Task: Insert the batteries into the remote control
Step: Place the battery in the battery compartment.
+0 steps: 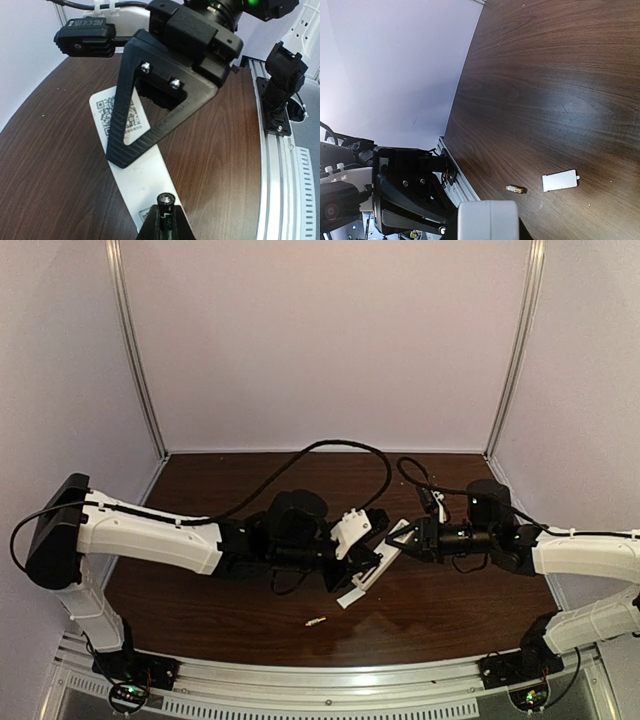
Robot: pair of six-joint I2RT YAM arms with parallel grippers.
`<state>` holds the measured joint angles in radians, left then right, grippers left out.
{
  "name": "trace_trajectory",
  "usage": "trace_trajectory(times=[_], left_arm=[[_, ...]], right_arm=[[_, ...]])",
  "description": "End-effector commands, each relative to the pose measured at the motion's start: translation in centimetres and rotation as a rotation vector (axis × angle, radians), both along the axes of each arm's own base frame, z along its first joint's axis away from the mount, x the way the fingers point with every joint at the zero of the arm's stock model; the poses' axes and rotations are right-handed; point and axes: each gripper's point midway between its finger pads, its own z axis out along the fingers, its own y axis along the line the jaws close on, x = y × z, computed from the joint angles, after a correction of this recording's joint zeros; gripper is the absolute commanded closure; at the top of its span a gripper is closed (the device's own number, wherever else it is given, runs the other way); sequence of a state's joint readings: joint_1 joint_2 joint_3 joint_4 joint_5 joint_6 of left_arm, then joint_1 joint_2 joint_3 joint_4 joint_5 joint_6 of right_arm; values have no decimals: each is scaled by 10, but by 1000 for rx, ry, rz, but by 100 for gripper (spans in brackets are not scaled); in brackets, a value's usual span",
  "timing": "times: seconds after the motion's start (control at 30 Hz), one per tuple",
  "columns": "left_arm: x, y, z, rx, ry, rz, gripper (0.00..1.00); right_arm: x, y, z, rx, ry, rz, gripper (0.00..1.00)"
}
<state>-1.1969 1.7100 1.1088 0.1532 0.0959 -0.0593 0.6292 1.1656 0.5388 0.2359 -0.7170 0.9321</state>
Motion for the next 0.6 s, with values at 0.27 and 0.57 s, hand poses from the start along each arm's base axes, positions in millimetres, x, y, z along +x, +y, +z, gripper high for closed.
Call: trace_trajectory(times=[0.27,0.57], left_arm=[[20,-1,-10,56,-32,98,100],[23,5,-23,101,-14,131,100]], right_arm=[[5,5,19,29,-22,-9,100],[8,4,21,12,-27,-20,100]])
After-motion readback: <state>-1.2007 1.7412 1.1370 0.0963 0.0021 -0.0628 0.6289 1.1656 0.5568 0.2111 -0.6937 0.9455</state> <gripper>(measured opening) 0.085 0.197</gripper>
